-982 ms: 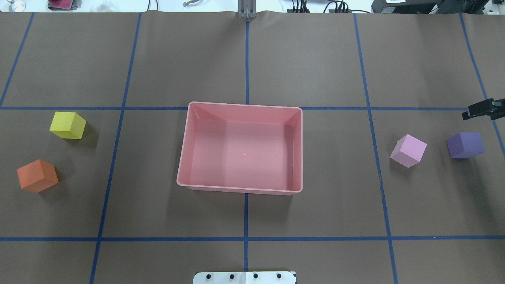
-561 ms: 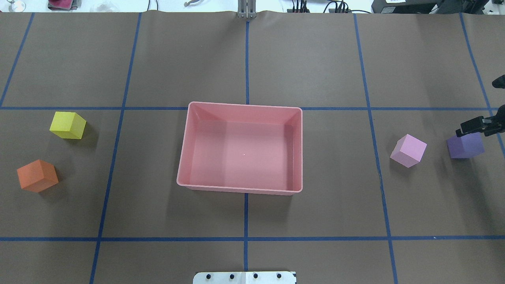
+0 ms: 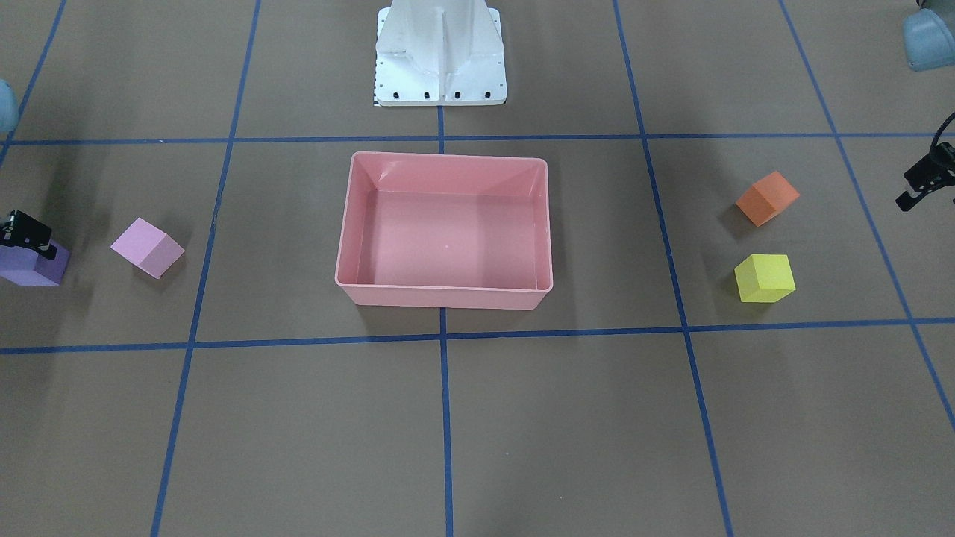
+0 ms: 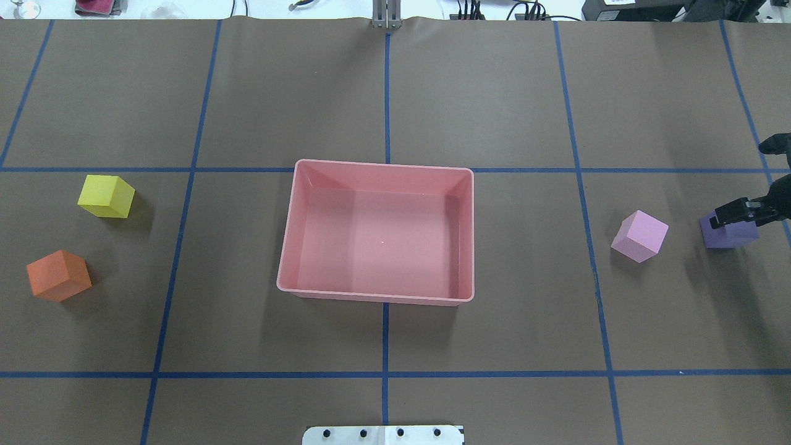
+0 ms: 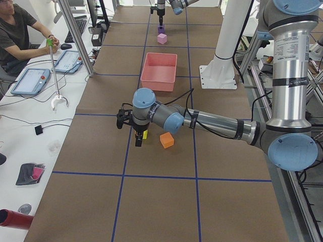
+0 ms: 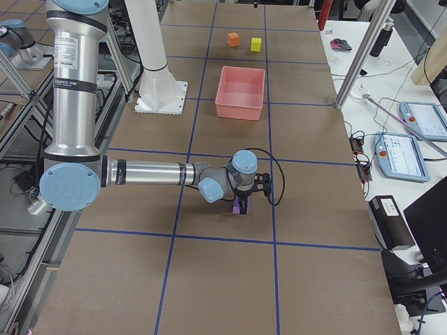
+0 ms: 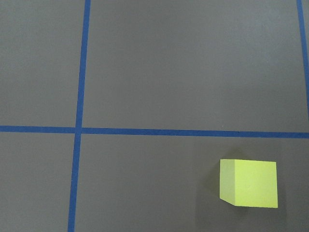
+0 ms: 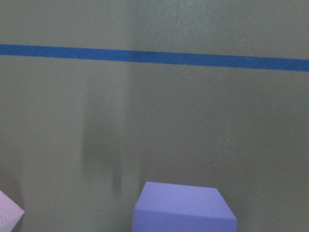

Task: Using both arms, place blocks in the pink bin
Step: 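Lower the right gripper onto the purple cube and close it, then carry purple cube into bin with right gripper while left reaches orange cube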

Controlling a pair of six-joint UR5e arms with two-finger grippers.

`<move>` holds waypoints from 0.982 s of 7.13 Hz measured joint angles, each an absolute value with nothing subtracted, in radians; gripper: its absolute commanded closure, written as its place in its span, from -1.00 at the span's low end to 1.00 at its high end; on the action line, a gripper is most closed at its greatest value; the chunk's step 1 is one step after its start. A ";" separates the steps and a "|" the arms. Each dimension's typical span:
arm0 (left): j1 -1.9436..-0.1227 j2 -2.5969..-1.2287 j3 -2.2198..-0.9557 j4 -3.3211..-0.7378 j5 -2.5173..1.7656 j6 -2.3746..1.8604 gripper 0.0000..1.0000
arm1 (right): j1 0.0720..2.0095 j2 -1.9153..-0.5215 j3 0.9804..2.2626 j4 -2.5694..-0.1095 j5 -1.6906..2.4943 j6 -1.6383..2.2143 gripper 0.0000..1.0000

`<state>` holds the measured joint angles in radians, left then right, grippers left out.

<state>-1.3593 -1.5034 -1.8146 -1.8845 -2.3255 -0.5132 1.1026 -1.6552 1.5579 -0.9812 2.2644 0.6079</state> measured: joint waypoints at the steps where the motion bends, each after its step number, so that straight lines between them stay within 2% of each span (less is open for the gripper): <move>1: -1.352 -1.503 -1.814 -1.883 -2.326 -0.530 -1.00 | 1.101 -1.655 1.558 -0.981 2.266 0.621 1.00; 4: -1.258 -1.503 -1.815 -1.881 -2.324 -0.677 -0.99 | 1.100 -1.618 1.608 -0.987 2.294 0.748 1.00; 7: -1.121 -1.459 -1.853 -1.885 -2.297 -0.864 -0.99 | 1.056 -1.421 1.684 -1.100 2.315 1.038 1.00</move>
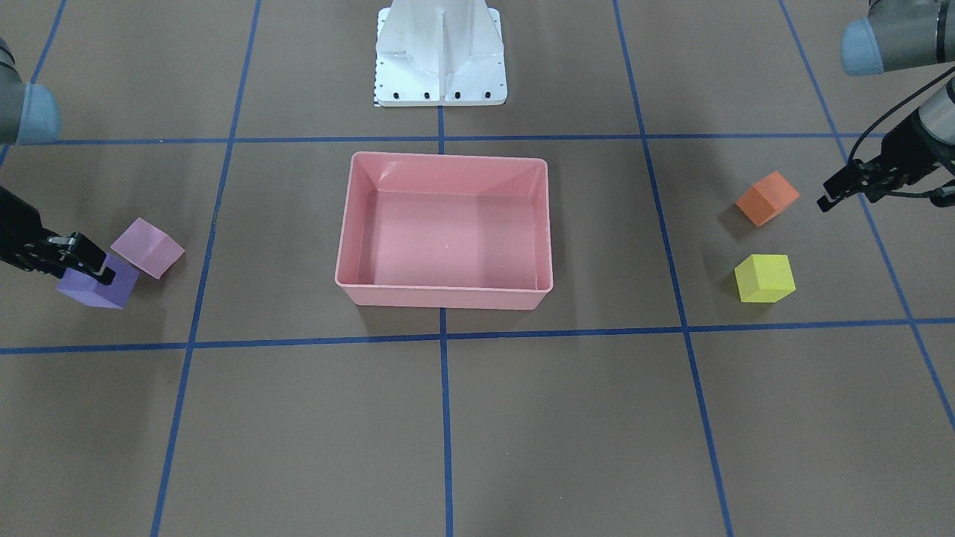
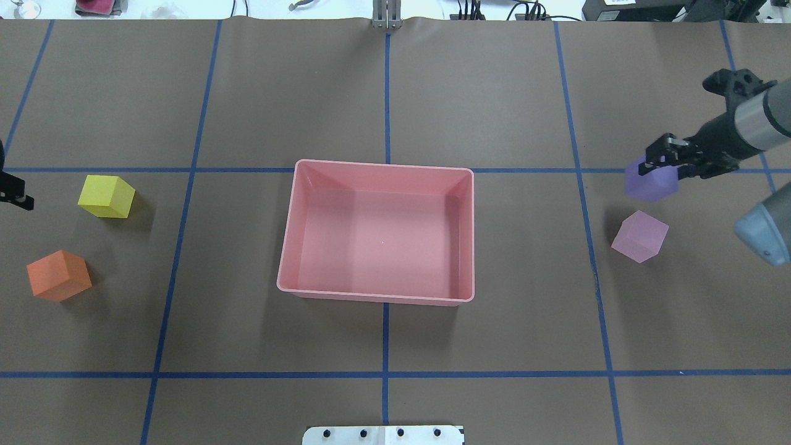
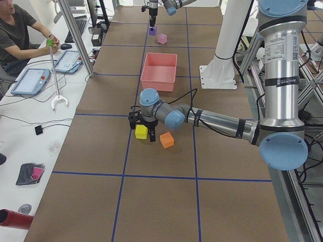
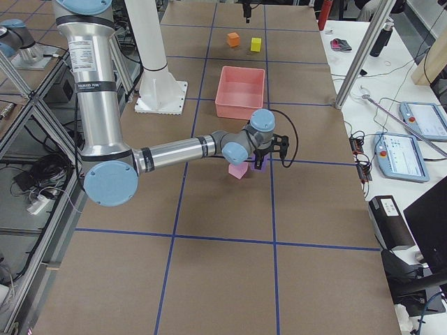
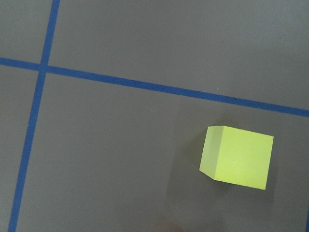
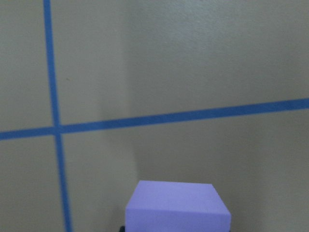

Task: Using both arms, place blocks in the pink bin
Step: 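Carry purple cube into bin with right gripper while left reaches orange cube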

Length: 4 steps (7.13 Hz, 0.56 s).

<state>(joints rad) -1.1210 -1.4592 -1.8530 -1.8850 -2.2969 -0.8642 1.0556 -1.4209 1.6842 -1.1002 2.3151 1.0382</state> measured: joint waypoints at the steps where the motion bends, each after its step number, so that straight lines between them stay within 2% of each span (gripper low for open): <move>1: -1.072 -1.431 -1.863 -1.897 -2.282 -0.910 -0.99 | 1.024 -1.355 1.737 -1.182 2.313 1.117 1.00; 4: -0.967 -1.381 -1.856 -1.951 -2.238 -0.984 -0.98 | 0.882 -1.201 1.839 -1.288 2.260 1.398 1.00</move>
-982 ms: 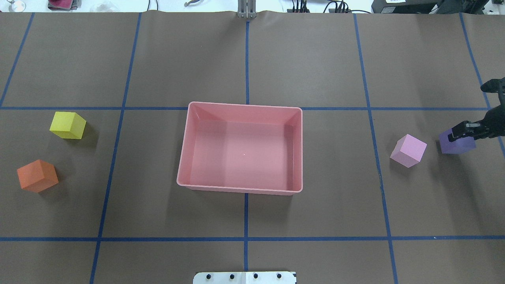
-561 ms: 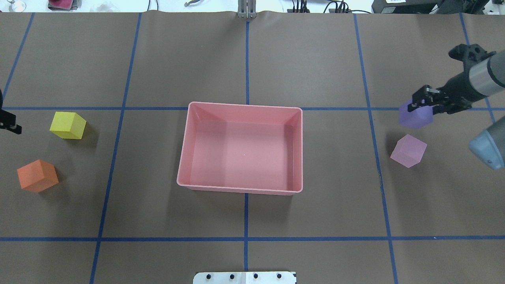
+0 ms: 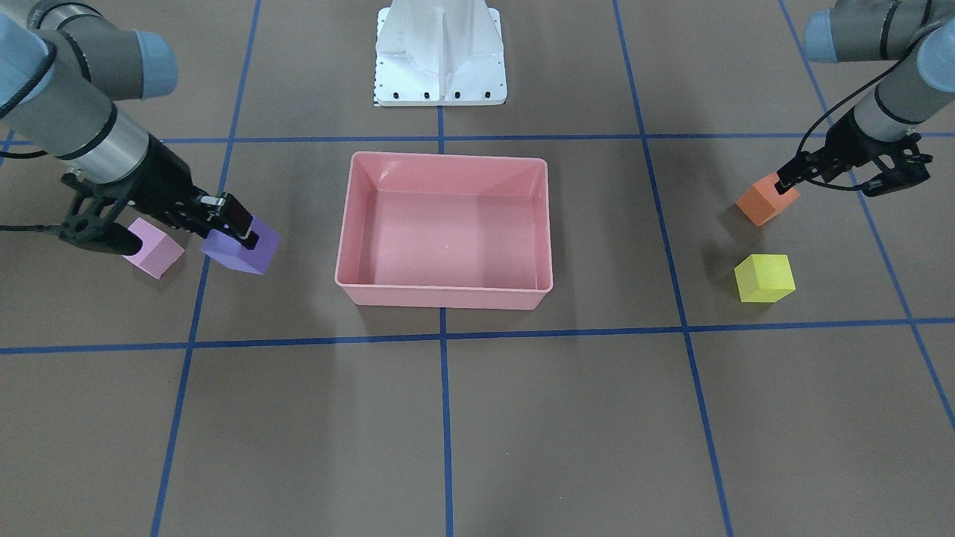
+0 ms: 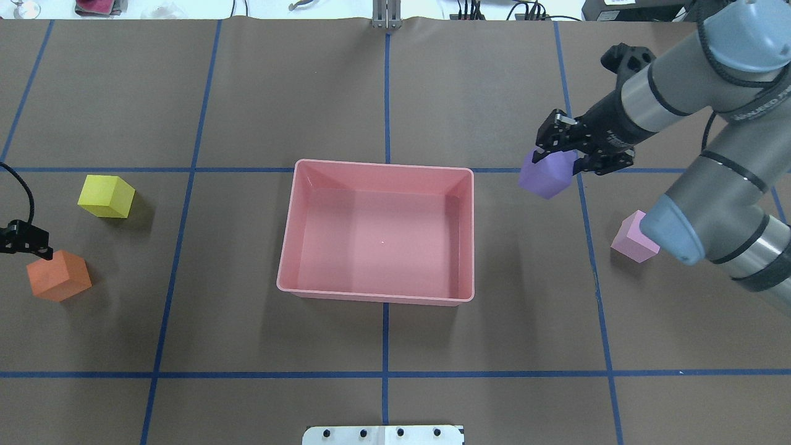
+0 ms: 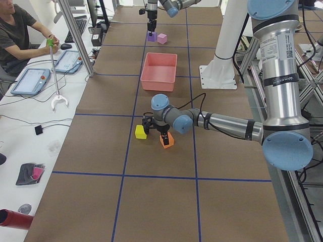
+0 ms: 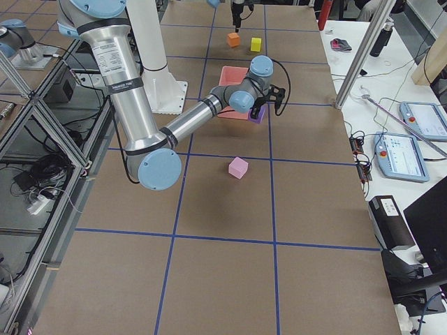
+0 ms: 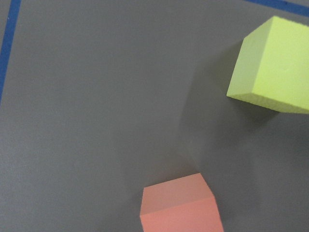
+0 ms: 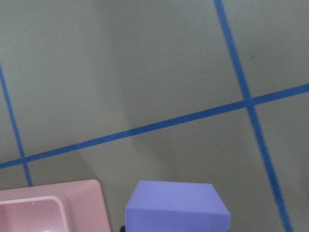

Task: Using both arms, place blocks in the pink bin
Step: 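Carry purple cube into bin with right gripper while left reaches orange cube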

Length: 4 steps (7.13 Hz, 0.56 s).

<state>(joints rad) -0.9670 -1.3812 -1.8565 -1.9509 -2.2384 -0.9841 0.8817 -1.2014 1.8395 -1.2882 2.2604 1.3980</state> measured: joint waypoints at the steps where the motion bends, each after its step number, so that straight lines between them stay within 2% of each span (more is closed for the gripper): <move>1: -0.939 -1.380 -1.855 -1.955 -2.230 -1.017 -0.99 | 0.822 -1.160 1.851 -1.296 2.216 1.481 1.00; 4: -0.890 -1.390 -1.841 -1.956 -2.220 -1.052 -0.99 | 0.661 -1.067 1.867 -1.375 2.092 1.570 1.00</move>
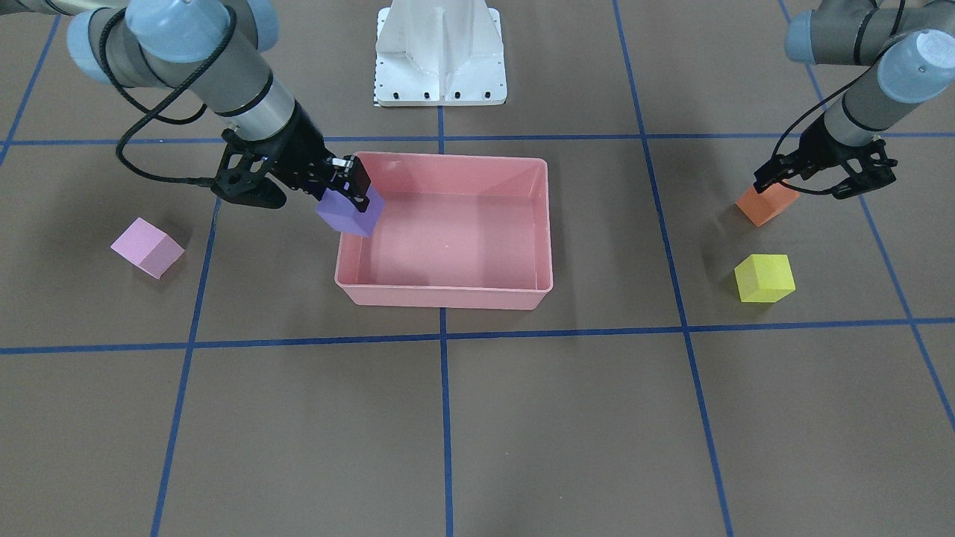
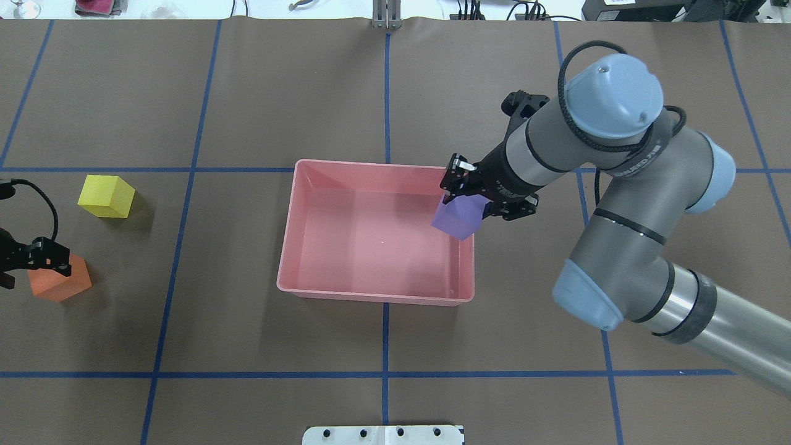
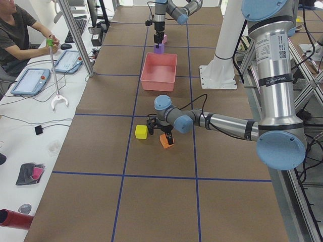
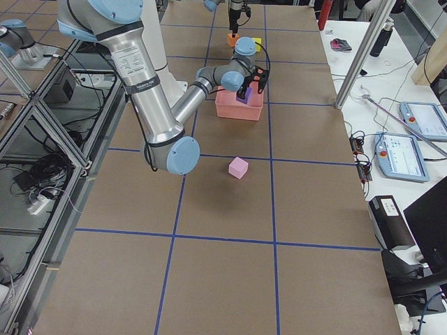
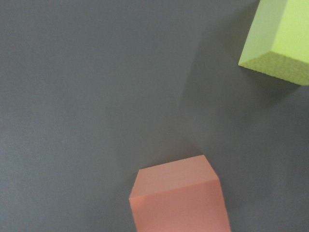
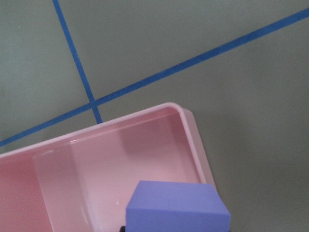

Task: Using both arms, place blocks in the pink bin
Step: 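Carry purple cube into bin with right gripper while left reaches orange cube, then open right gripper over bin while left gripper grasps orange cube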

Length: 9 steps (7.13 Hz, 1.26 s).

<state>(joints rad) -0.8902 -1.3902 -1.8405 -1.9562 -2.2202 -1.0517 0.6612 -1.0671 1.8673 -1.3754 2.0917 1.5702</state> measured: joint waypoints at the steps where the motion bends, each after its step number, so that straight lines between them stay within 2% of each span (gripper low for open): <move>1: -0.881 -1.397 -1.830 -1.957 -2.220 -1.053 -0.98 | 0.616 -1.059 1.867 -1.387 2.052 1.577 1.00; 2: -0.873 -1.407 -1.819 -1.958 -2.215 -1.053 -0.98 | 0.573 -1.058 1.864 -1.392 2.014 1.579 1.00; 3: -0.862 -1.414 -1.810 -1.958 -2.202 -1.053 -0.93 | 0.536 -1.059 1.859 -1.394 1.986 1.580 0.20; 4: -0.853 -1.419 -1.803 -1.959 -2.193 -1.052 -0.77 | 0.514 -1.057 1.852 -1.395 1.965 1.580 -0.98; 5: -0.850 -1.427 -1.794 -1.959 -2.188 -1.052 -0.27 | 0.497 -1.056 1.845 -1.396 1.942 1.580 -1.00; 6: -0.849 -1.434 -1.785 -1.960 -2.187 -1.052 0.53 | 0.482 -1.057 1.843 -1.396 1.919 1.580 -1.00; 7: -0.849 -1.441 -1.782 -1.960 -2.186 -1.052 1.00 | 0.476 -1.058 1.849 -1.396 1.906 1.579 -1.00; 9: -0.849 -1.451 -1.805 -1.949 -2.192 -1.054 1.00 | 0.502 -1.060 1.910 -1.450 1.918 1.575 -1.00</move>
<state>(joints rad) -0.8491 -1.4511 -1.8050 -1.9493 -2.1922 -1.0537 0.5017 -1.0598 1.9099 -1.4504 1.9180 1.5754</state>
